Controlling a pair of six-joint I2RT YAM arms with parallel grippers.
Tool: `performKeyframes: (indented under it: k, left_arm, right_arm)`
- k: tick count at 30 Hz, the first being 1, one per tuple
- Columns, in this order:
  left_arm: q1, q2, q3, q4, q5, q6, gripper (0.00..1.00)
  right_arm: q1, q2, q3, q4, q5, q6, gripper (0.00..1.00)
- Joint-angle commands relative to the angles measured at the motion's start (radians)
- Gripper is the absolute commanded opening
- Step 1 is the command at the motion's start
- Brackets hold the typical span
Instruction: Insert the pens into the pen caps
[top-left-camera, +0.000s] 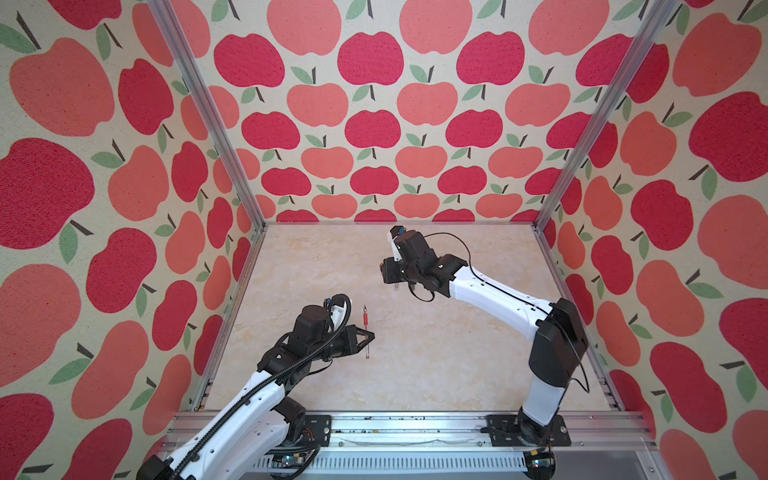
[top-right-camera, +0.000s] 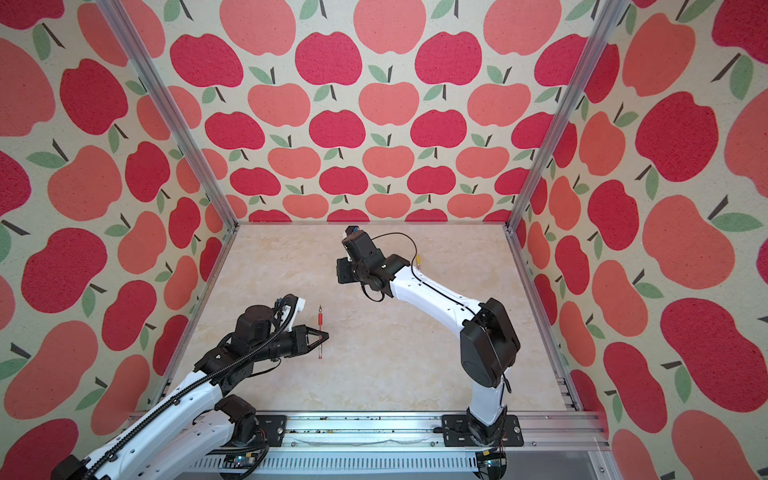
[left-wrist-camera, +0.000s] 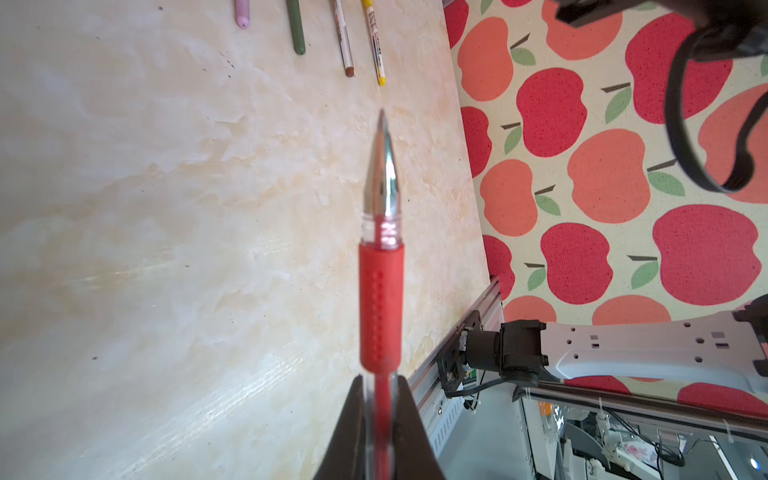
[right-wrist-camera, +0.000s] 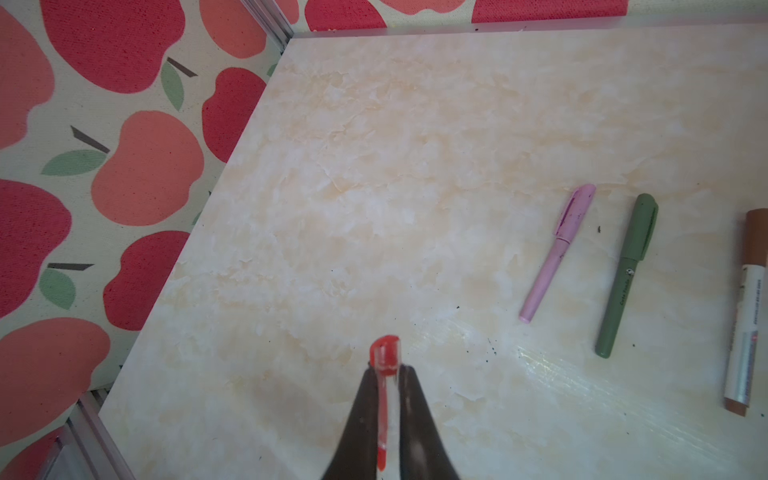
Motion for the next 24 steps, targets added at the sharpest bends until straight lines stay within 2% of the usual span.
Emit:
performKeyframes:
  k: [1, 13, 24]
  left_arm:
    - [-0.033, 0.035, 0.040, 0.124, -0.011, 0.036, 0.00]
    - [-0.059, 0.151, 0.078, 0.227, -0.042, 0.055, 0.00]
    - [-0.056, 0.219, 0.104, 0.276, -0.046, 0.058, 0.00]
  right_arm:
    - [-0.004, -0.060, -0.054, 0.084, -0.012, 0.074, 0.07]
    - [0.008, -0.114, -0.157, 0.183, -0.111, 0.198, 0.06]
    - [0.021, -0.160, -0.200, 0.206, -0.128, 0.223, 0.06]
